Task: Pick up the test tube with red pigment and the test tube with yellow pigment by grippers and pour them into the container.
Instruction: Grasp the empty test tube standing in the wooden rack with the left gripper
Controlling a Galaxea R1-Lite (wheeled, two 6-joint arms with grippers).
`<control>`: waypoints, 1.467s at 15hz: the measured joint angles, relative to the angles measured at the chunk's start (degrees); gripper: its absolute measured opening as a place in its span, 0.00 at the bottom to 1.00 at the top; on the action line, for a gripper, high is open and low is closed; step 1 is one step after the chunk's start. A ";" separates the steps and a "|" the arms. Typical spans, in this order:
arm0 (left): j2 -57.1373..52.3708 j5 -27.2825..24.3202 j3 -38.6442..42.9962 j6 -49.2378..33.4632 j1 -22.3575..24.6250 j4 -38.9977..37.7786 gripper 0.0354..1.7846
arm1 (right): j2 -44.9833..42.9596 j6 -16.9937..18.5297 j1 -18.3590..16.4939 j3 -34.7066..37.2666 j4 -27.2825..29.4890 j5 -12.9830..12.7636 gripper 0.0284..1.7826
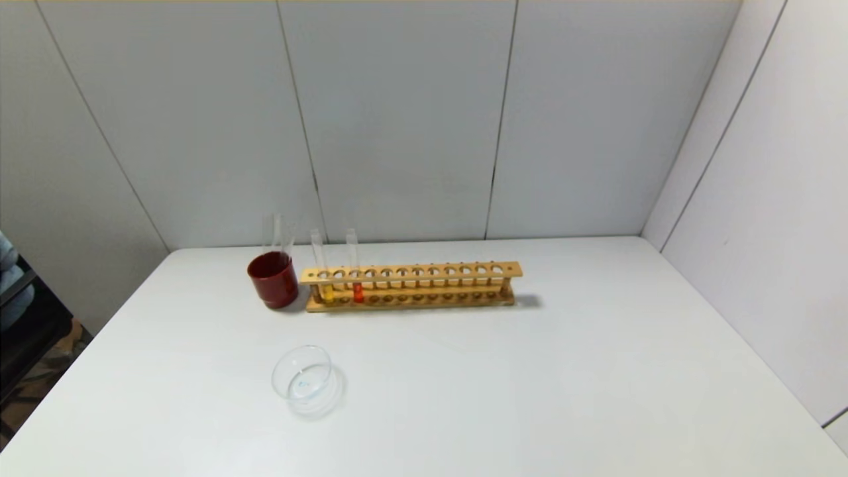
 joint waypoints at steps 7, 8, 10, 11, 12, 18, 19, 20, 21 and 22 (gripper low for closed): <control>30.03 -8.00 -7.73 -0.27 -0.90 -10.07 0.98 | 0.00 0.00 -0.02 0.00 0.00 0.00 0.98; 33.00 -8.25 -7.95 -0.33 -1.29 -11.34 0.98 | 0.00 0.00 0.00 0.00 0.00 -0.02 0.98; 39.79 -8.28 -8.25 -0.39 -2.21 -14.97 0.98 | 0.00 0.00 0.02 0.00 0.00 -0.02 0.98; 43.12 -8.25 -8.28 -0.38 -2.54 -17.30 0.98 | 0.00 0.00 0.02 0.00 0.00 -0.02 0.98; 45.90 -8.24 -8.33 -0.33 -2.86 -19.44 0.98 | 0.00 0.00 0.02 0.00 0.00 -0.02 0.98; 62.28 -2.65 -9.44 -0.07 -6.84 -30.82 0.98 | 0.00 0.02 0.00 0.00 0.02 -0.02 0.98; 65.04 -1.05 -10.29 0.00 -7.25 -32.07 0.98 | 0.00 0.00 0.00 0.00 0.00 -0.02 0.98; 67.23 -0.17 -11.19 -0.02 -7.52 -32.76 0.98 | 0.00 0.00 0.00 0.00 0.02 -0.02 0.98; 69.47 0.30 -12.15 -0.16 -7.69 -33.17 0.98 | 0.00 0.00 0.00 0.00 0.00 -0.02 0.98; 71.31 0.41 -13.02 -0.22 -7.79 -33.28 0.98 | 0.00 0.00 0.00 0.00 0.02 -0.02 0.98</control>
